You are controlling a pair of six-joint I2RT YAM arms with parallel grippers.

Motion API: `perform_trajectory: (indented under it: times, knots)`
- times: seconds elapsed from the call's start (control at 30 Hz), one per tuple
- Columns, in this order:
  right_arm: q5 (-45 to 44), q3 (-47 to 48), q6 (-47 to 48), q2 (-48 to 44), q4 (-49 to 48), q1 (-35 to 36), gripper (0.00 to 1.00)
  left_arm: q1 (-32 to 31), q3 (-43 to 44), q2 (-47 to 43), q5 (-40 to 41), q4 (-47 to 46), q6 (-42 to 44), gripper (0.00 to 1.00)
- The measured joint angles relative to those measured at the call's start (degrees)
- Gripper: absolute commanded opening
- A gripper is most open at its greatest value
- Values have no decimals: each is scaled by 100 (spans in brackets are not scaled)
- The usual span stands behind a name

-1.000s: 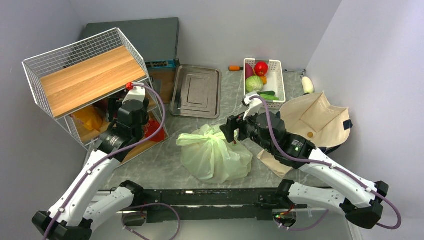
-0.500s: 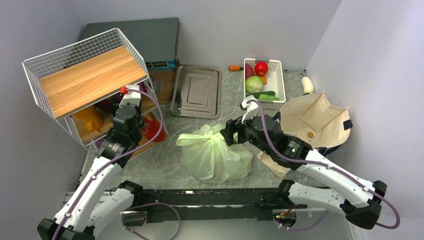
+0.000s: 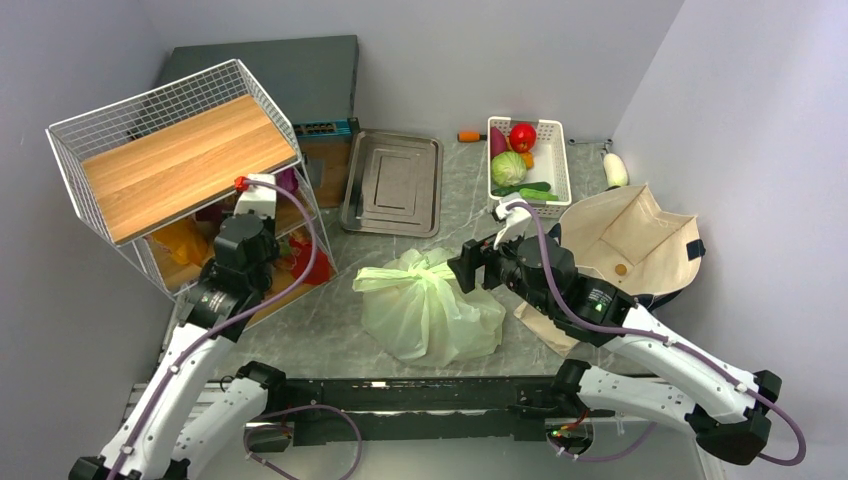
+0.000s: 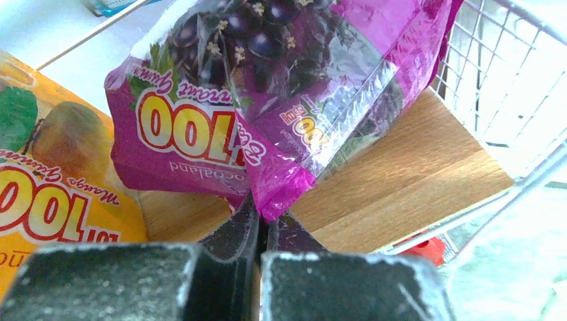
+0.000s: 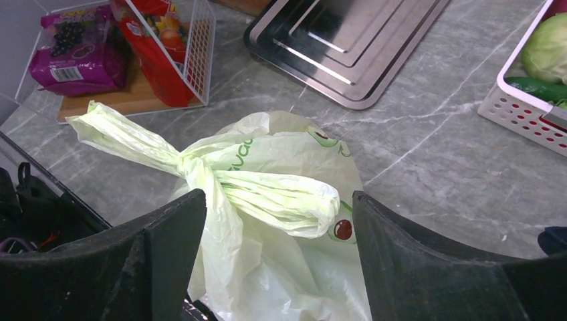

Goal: Place the food into the grocery bag and tie it
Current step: Pick up the snack from the shelf, then move the grocery bag to the center of the board.

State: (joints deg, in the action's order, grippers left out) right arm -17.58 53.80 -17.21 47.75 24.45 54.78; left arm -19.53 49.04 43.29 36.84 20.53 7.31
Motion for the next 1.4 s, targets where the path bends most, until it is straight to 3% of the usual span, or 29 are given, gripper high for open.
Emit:
perform_trajectory:
  times: [0.47,0.57,0.63,0.93,1.03,1.23,1.33,1.4]
  knots:
    - [-15,0,-59,155,101,0,82,118,503,-785,-1010,1567,-973,0]
    - [-85,46,-85,177,179,0,89,118,525,-953,-1213,1746,-1001,0]
    - [-363,229,-236,227,459,2,99,118,531,-1071,-1335,1853,-1014,0]
    - [-2691,1980,-1552,516,2509,-22,100,118,603,-1281,-1635,2129,-1108,0]
    - [-3058,1947,-1683,420,2951,-258,100,118,649,-1285,-1725,2197,-1123,0]
    - [-2837,1659,-1423,675,3021,-1545,100,118,680,-1335,-1858,2256,-1115,0]
    - [-2524,1574,-1222,1045,2903,-1993,89,118,691,-1377,-1904,2299,-1099,0]
    - [-2277,1423,-1075,1244,2806,-2173,73,118,691,-1416,-1919,2326,-1097,0]
